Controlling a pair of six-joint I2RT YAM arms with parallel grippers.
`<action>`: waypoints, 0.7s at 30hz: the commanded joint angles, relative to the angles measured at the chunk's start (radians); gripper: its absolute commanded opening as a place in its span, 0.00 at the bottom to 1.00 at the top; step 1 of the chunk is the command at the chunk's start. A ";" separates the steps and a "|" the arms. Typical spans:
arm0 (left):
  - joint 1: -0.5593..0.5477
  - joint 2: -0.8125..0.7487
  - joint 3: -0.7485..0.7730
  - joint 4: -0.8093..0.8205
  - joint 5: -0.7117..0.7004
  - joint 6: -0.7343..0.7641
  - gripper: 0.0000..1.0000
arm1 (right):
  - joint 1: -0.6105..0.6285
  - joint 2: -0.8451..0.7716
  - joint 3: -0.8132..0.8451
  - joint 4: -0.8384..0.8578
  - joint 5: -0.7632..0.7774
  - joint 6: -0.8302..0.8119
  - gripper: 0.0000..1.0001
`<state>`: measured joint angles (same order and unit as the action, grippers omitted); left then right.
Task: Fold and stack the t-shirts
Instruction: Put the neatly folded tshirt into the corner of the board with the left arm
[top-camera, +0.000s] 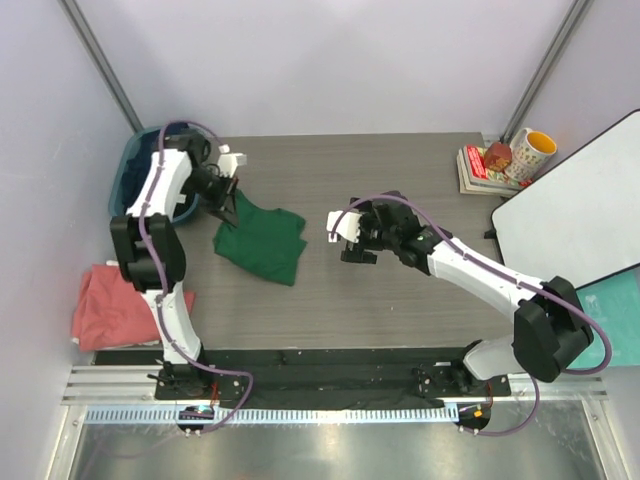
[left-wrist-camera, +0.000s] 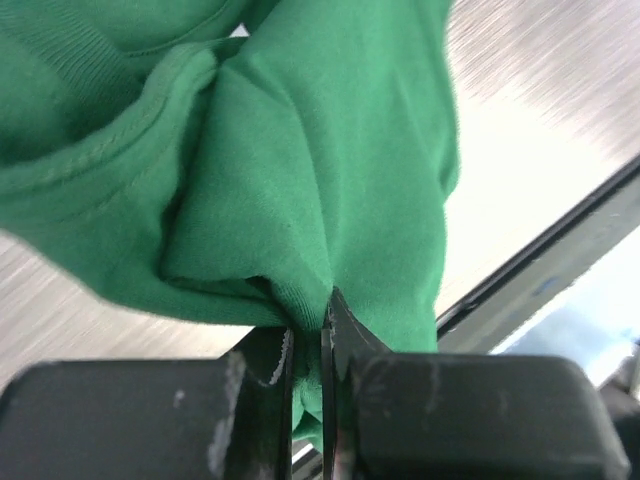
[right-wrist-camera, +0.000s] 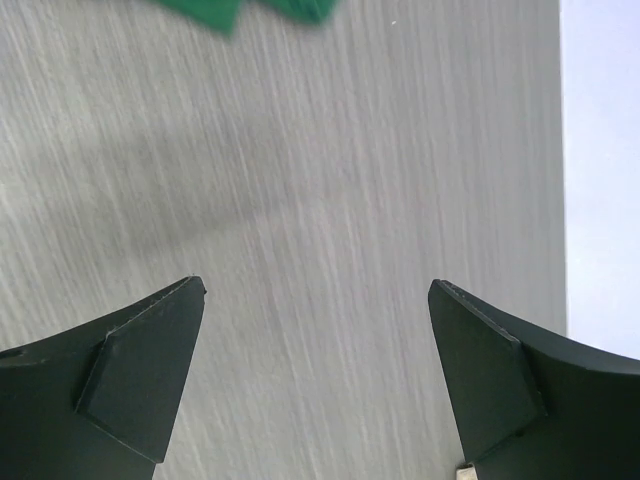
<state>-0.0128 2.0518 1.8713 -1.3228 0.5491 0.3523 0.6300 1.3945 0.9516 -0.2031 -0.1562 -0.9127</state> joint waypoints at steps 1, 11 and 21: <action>0.076 -0.153 -0.023 -0.314 -0.074 0.138 0.00 | -0.007 -0.043 -0.017 0.056 0.001 -0.060 1.00; 0.282 -0.366 -0.256 -0.316 -0.129 0.290 0.00 | -0.016 -0.012 -0.033 0.105 -0.014 -0.087 1.00; 0.412 -0.600 -0.477 -0.286 -0.104 0.493 0.00 | -0.019 0.041 0.010 0.119 -0.008 -0.107 1.00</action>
<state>0.3771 1.5639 1.4494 -1.3338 0.4129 0.7101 0.6132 1.4277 0.9108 -0.1299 -0.1596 -0.9989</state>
